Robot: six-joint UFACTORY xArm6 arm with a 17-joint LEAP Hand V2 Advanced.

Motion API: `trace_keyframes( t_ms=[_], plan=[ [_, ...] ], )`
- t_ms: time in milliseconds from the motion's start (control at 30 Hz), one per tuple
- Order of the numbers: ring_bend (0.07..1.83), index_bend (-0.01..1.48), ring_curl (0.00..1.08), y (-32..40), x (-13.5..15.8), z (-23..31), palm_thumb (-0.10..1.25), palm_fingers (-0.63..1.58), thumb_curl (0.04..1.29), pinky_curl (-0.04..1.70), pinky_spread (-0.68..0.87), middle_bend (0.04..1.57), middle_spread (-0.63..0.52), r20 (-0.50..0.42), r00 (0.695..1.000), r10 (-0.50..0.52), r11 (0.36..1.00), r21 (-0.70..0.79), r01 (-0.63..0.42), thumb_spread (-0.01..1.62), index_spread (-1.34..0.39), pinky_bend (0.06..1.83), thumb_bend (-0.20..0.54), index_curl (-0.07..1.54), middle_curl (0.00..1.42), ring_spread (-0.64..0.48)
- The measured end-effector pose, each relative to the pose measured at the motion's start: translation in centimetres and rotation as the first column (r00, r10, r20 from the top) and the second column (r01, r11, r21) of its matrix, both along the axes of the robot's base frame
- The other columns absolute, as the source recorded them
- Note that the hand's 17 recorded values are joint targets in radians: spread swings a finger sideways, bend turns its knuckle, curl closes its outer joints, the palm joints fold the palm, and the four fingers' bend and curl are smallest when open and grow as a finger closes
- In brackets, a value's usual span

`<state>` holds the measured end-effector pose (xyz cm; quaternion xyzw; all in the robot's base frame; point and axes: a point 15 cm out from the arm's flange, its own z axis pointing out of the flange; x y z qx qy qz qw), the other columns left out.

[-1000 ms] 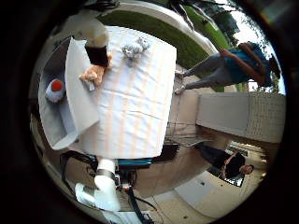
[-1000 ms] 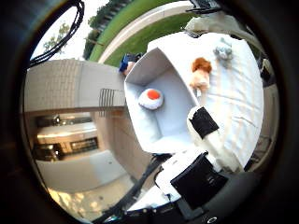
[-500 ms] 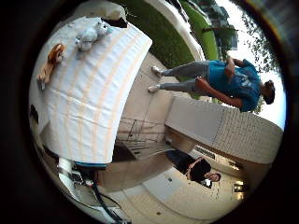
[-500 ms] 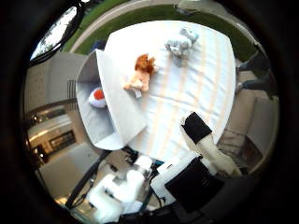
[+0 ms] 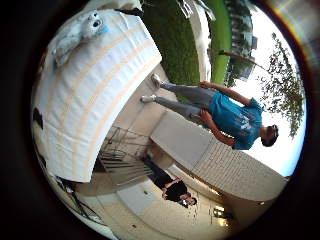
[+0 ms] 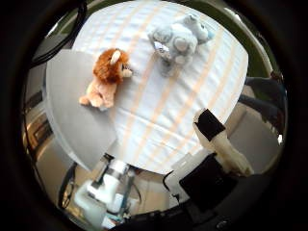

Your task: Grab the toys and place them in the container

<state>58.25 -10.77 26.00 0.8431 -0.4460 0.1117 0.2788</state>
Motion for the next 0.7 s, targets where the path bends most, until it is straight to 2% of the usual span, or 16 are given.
trace_keyframes(
  t_ms=[200, 600, 633, 667, 700],
  plan=[
    [0.35, 0.16, 0.32, 1.4, 2.5, -3.2, 0.78, 0.01, 0.38, 0.31, 0.38, 0.16, 0.01, 0.012, 0.997, 0.076, 0.996, -0.045, -0.075, 1.06, -0.35, 0.43, -0.028, 0.21, 0.35, 0.23],
    [0.35, 0.17, 0.33, 1.7, 3.7, -8.1, 0.80, 0.08, 0.38, 0.29, 0.38, 0.18, -0.03, 0.002, 0.996, 0.091, 0.994, -0.060, -0.091, 1.05, -0.27, 0.42, -0.029, 0.23, 0.34, 0.22],
    [0.36, 0.18, 0.33, 1.9, 4.0, -8.2, 0.80, 0.11, 0.38, 0.29, 0.38, 0.19, -0.04, 0.012, 0.995, 0.096, 0.994, -0.052, -0.095, 1.05, -0.26, 0.41, -0.027, 0.24, 0.34, 0.21],
    [0.39, 0.19, 0.33, 2.2, 4.3, -8.3, 0.82, 0.29, 0.38, 0.27, 0.38, 0.24, -0.07, 0.024, 0.994, 0.105, 0.994, -0.044, -0.104, 1.05, -0.24, 0.41, -0.022, 0.25, 0.36, 0.20],
    [0.40, 0.19, 0.33, 2.4, 4.7, -8.3, 0.83, 0.36, 0.39, 0.27, 0.38, 0.27, -0.09, 0.038, 0.993, 0.114, 0.993, -0.035, -0.113, 1.04, -0.25, 0.41, -0.022, 0.25, 0.37, 0.20]
  ],
)
